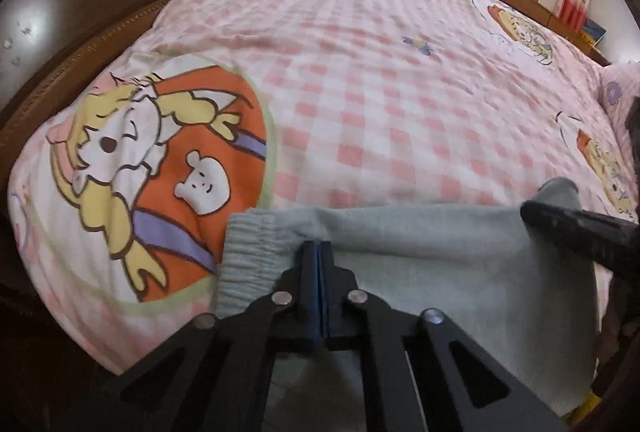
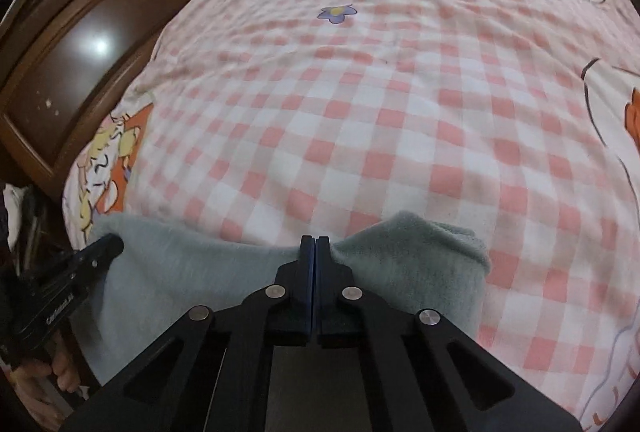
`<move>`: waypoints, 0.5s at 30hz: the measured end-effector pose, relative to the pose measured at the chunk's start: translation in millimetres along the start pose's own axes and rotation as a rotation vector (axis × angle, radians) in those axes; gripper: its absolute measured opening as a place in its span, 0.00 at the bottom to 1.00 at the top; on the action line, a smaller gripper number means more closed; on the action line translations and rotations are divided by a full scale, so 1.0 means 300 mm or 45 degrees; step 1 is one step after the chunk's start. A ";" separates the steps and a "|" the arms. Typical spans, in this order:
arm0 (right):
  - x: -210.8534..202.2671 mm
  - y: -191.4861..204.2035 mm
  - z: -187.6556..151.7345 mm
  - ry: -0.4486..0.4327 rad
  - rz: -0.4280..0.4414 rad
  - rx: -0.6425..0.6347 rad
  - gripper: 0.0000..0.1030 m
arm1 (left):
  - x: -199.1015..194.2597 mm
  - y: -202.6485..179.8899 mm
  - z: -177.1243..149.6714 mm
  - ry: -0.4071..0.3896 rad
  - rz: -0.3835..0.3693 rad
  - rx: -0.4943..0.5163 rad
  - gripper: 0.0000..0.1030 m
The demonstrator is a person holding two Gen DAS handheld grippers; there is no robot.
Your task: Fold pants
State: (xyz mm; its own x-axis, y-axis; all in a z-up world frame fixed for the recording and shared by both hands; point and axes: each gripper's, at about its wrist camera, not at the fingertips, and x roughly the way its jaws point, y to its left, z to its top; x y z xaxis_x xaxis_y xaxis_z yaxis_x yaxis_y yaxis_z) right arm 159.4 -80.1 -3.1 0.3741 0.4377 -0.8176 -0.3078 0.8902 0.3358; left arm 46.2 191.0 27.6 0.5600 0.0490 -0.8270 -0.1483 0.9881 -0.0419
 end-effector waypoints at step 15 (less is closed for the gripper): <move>-0.001 0.086 -0.025 -0.012 -0.075 -0.093 0.10 | -0.055 -0.103 0.029 -0.030 -0.119 0.039 0.19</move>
State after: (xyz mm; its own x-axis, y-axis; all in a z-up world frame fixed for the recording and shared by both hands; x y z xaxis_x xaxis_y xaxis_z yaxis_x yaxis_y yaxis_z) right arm 144.8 -58.3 2.3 0.4017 0.3865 -0.8302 -0.3482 0.9029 0.2518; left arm 48.7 160.8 47.3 0.5892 -0.0405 -0.8070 -0.0697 0.9925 -0.1007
